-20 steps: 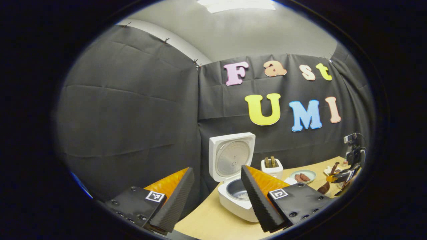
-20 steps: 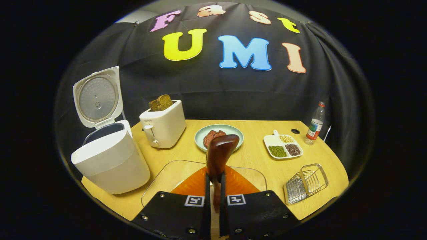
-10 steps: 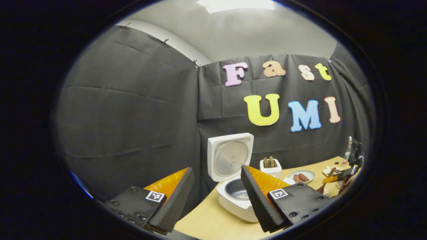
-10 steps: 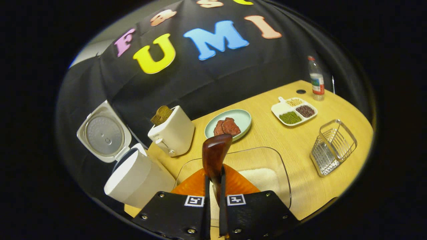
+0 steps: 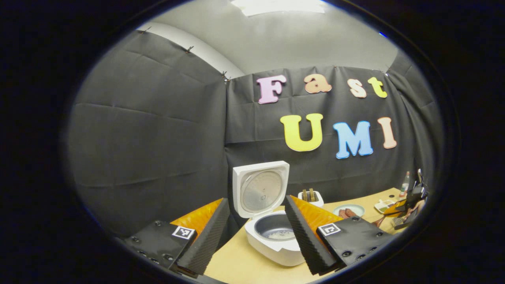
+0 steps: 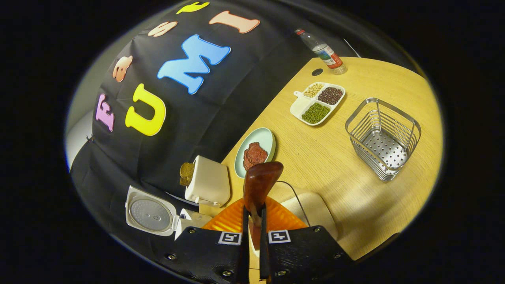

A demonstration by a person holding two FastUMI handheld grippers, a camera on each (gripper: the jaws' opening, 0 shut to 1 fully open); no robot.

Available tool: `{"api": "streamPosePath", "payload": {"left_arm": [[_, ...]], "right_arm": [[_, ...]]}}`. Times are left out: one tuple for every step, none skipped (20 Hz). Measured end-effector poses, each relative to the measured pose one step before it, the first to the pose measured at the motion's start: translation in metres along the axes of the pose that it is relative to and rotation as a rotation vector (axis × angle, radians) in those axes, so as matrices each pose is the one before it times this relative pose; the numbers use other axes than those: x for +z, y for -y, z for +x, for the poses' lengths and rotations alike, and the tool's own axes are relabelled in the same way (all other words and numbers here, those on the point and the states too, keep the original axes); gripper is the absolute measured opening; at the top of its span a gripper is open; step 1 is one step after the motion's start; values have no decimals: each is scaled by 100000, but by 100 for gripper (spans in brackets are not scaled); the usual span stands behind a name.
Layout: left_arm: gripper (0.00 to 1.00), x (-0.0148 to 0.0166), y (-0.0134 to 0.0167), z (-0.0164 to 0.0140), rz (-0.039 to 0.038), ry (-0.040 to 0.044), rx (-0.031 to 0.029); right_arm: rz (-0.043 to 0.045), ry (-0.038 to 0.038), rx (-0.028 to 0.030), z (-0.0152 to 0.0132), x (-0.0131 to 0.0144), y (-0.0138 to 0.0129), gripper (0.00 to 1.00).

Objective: Close the left gripper, press the button to open the rice cooker; take a wooden spoon from the chopstick holder with the right hand, scoop a spoonful of rice and pour it into the rice cooker, then put the wooden spoon back into the chopstick holder.

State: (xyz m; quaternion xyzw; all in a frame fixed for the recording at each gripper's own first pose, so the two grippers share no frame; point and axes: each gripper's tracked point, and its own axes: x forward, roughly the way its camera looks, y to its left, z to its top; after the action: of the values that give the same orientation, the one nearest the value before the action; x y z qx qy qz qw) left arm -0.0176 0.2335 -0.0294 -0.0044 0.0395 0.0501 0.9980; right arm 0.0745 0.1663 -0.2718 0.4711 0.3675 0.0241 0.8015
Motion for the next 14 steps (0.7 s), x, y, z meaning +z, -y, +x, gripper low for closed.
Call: {"api": "streamPosePath", "payload": {"left_arm": [[98, 149, 265, 33, 482, 327, -427], [98, 66, 195, 25, 188, 238, -285], [100, -6, 327, 82, -319, -4, -279], [100, -11, 218, -27, -743, -6, -308], [99, 29, 126, 12, -562, -21, -116], [99, -55, 83, 13, -348, -26, 62], [98, -97, -100, 26, -153, 16, 179], [98, -32, 3, 75, -145, -81, 265], [100, -150, -176, -12, -283, -28, 477], [100, 14, -198, -42, -381, 47, 508], [98, -75, -262, -127, -434, 95, 525], [98, -145, -363, -128, -164, -189, 602], [100, -222, -407, -236, 99, -80, 756], [98, 25, -561, -207, 167, -153, 1064]], "right_arm": [[3916, -183, 2292, -253, 481, -368, 10], [4414, -508, 2198, -307, 333, -392, 11], [4413, -340, 2490, -252, 421, -440, 11], [3810, -204, 2045, -101, 280, -471, 10], [3376, 195, 1742, -273, 218, -601, 10], [2352, -46, 1718, -135, 60, -691, 10], [1878, -237, 1863, -107, 66, -728, 11], [1469, -426, 1896, 31, -145, -923, 11], [986, -265, 1778, 139, 8, -914, 11], [431, -391, 1638, -105, -186, -839, 10], [-418, -330, 1441, 148, -184, -833, 10], [-707, -486, 1289, 130, -363, -1054, 10], [-783, 301, 944, 214, -267, -876, 10], [-1282, 71, 1039, 268, -368, -886, 11]]}}
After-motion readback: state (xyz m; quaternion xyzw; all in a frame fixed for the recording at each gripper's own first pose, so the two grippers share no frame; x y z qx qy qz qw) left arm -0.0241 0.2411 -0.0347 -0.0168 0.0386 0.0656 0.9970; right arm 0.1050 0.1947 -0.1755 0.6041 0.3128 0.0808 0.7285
